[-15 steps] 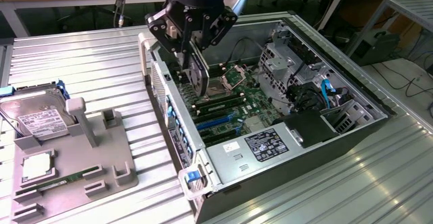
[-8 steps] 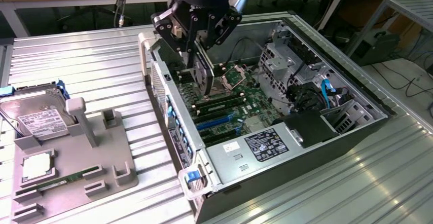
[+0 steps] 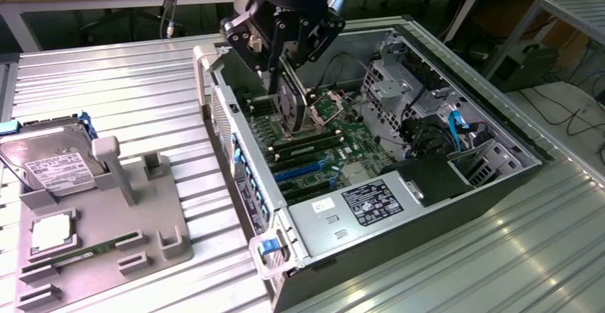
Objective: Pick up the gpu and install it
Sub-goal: 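Pick up the gpu and move the gpu toward the slot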
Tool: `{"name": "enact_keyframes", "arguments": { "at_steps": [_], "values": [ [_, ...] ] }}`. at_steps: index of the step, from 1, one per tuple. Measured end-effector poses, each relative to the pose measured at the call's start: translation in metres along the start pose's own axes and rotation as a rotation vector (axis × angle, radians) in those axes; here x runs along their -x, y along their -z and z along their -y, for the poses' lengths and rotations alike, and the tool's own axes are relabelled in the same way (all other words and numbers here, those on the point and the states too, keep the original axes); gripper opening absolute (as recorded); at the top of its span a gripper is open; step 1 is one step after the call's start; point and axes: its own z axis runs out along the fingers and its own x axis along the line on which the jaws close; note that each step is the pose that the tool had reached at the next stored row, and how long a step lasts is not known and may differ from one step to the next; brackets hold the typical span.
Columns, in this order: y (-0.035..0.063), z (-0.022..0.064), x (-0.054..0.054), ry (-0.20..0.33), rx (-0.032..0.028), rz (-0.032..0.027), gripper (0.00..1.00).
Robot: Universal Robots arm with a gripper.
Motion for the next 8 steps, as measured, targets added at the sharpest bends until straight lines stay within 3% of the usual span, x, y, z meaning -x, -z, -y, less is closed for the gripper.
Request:
{"name": "enact_keyframes", "arguments": {
  "at_steps": [8],
  "values": [
    [-0.0002, 0.0, 0.0094, 0.0, -0.0001, 0.0, 0.28]
  ]
}}
